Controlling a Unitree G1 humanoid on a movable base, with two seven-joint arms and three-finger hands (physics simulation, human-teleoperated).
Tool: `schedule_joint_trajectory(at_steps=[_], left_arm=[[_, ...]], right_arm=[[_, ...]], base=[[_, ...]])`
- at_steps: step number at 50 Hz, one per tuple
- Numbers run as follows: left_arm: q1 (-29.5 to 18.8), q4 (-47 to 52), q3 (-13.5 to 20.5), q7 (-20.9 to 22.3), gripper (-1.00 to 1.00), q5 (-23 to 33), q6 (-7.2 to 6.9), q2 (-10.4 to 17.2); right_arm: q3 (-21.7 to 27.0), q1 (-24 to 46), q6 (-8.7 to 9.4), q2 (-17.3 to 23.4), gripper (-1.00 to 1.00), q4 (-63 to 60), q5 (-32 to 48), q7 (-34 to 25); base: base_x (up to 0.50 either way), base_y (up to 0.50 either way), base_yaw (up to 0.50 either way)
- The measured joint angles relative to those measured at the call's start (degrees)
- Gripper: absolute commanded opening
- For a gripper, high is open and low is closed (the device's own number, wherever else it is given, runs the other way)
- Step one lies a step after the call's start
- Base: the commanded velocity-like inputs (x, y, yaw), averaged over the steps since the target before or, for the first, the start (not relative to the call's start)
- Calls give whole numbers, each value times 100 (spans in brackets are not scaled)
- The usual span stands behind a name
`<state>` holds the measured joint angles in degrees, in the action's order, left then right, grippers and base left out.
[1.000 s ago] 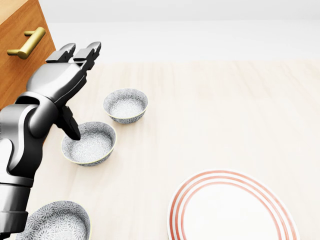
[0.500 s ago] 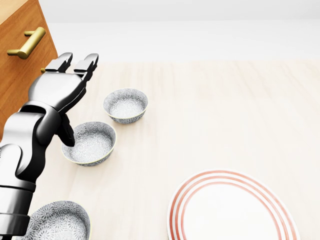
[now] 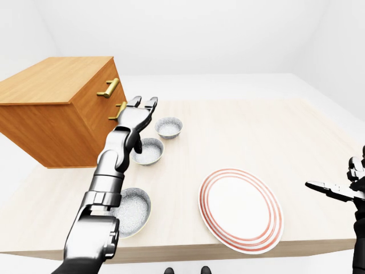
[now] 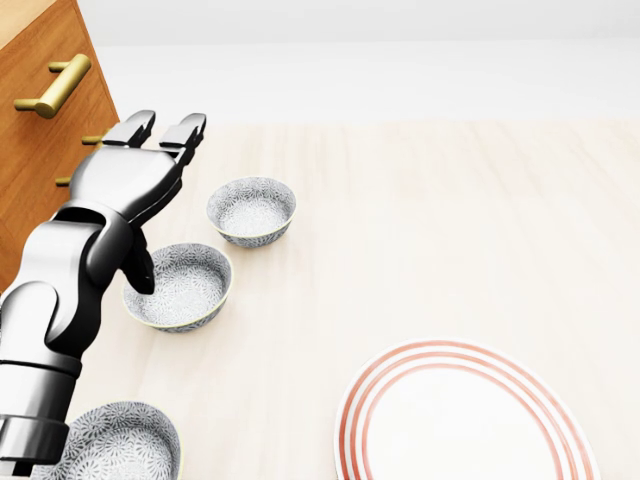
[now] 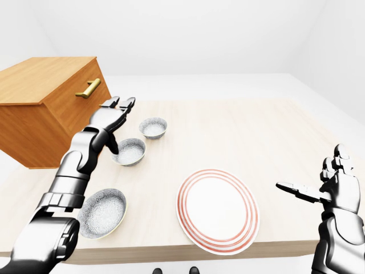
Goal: Put the bowl in the middle on the plate.
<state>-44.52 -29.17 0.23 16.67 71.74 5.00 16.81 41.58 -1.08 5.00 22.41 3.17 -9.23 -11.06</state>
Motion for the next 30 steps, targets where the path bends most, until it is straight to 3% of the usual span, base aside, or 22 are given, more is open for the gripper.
schedule_joint_trajectory(at_steps=[17,30], left_arm=[[-1,-62,-29,68,100,26,0,-35],[376,378,32,348,100,-59,0,-28]], right_arm=[[-20,9,0,9,100,42,10,11],[-32,13,0,13,100,76,34,13]], base=[[0,0,0],[0,0,0]])
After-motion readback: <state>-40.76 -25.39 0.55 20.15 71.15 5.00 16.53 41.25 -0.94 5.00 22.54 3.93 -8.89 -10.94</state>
